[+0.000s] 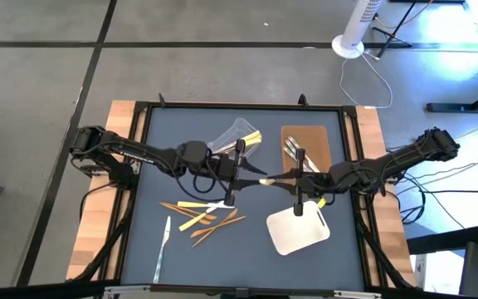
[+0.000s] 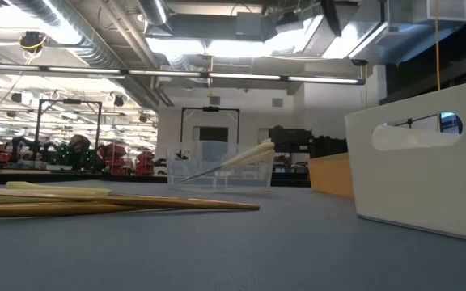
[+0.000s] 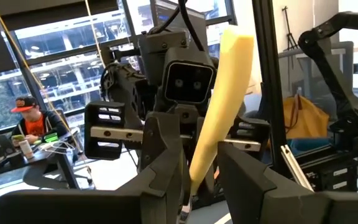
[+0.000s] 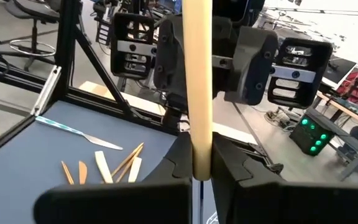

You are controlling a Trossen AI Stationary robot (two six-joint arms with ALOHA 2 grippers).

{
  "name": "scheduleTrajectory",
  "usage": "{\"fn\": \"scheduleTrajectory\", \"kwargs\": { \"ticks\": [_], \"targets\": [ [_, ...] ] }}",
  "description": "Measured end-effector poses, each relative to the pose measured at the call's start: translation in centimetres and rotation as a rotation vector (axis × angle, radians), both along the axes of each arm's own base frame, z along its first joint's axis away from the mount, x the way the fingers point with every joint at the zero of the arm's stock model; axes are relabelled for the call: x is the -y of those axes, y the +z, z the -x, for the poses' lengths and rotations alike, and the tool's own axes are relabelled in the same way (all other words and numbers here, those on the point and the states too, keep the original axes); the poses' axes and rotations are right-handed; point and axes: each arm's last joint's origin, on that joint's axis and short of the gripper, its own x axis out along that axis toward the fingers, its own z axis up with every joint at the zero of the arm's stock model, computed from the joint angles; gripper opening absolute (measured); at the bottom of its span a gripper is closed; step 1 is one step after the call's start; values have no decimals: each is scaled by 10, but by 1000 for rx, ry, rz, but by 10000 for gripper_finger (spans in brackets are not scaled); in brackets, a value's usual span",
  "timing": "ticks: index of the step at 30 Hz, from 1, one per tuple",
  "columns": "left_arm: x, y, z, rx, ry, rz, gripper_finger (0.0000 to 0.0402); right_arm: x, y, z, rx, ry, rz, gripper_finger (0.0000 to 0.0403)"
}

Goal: Sort silverware by color (type)
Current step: Put the yellow knife into the transparent bin

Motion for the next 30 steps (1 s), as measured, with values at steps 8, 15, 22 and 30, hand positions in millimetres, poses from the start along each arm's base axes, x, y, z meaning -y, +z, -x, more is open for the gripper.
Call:
{"fn": "scheduleTrajectory", "kwargs": {
  "ticks": [8,15,22,30],
  "targets": [
    [0,-2,0,-23,5,-2,96,0,4,0,41,17,-8,17],
    [0,-2,0,-24,5,-2,96,1,3,0,35,-16,-2,17],
    [0,-1,0,-16,5,-1,96,-1,-1,-4,20,-18,4,17],
    [1,0,0,-4,-3,0,96,3,-7,-13,5,-59,12,17]
  ]
}}
